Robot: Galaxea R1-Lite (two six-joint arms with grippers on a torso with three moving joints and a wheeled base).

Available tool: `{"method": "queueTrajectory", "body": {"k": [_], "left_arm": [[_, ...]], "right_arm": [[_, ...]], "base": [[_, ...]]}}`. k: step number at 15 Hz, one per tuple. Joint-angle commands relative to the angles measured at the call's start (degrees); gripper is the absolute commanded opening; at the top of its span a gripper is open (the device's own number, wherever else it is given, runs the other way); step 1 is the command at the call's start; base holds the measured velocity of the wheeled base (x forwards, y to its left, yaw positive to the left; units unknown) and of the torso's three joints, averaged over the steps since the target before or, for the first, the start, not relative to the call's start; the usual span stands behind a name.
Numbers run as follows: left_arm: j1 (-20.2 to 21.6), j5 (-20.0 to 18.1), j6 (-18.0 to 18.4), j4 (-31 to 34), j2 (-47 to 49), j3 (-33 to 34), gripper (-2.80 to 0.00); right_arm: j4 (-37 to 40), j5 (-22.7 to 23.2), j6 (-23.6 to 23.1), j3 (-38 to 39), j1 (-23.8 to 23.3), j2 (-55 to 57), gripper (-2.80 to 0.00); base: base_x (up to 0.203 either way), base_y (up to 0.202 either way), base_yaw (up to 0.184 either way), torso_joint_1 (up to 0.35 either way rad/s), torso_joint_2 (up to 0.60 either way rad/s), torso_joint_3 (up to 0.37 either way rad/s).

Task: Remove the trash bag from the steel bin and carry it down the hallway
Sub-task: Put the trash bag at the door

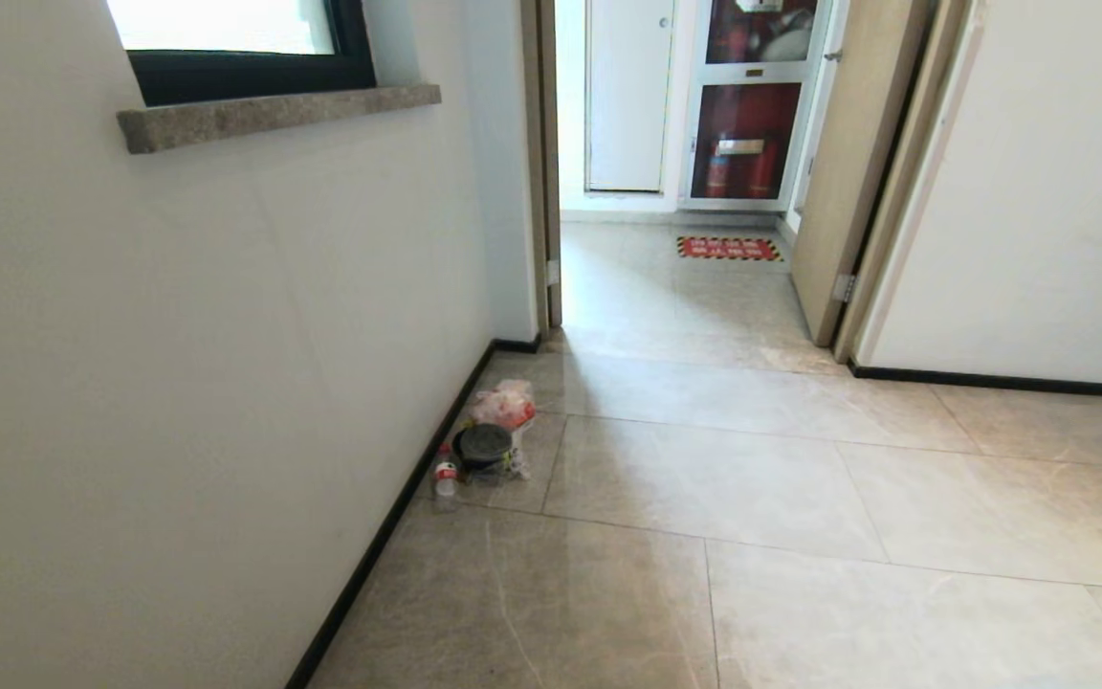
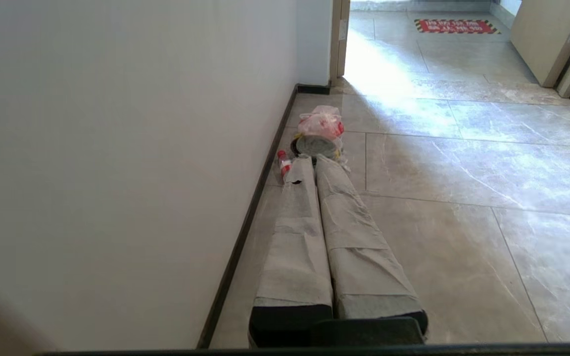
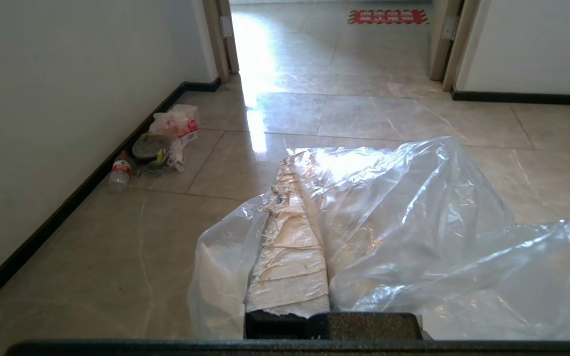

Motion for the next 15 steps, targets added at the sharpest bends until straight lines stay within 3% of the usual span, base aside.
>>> {"method": "queueTrajectory", "body": {"k": [1,11,15], "left_arm": [[0.0,0.0,0.0,0.0,0.0,0.2,-2.80],[0.0,0.0,0.0,0.0,0.0,0.1,-2.80],[0.0,0.0,0.0,0.0,0.0,0.1,-2.80]], "right_arm": [[-0.1,0.0,0.3,0.1,0.0,0.0,-2.80],[-0.1,0.0,0.1,0.1,0.0,0.0,-2.80],[0.0,0.0,0.3,0.1,0.0,0.0,-2.80]], "base": [[0.175,0.000,-0.001,0.000,0.00,0.002],[0.188,0.000,0.000,0.002,0.00,0.003],[0.026,0.000,0.001,0.001,0.00,0.000]]}}
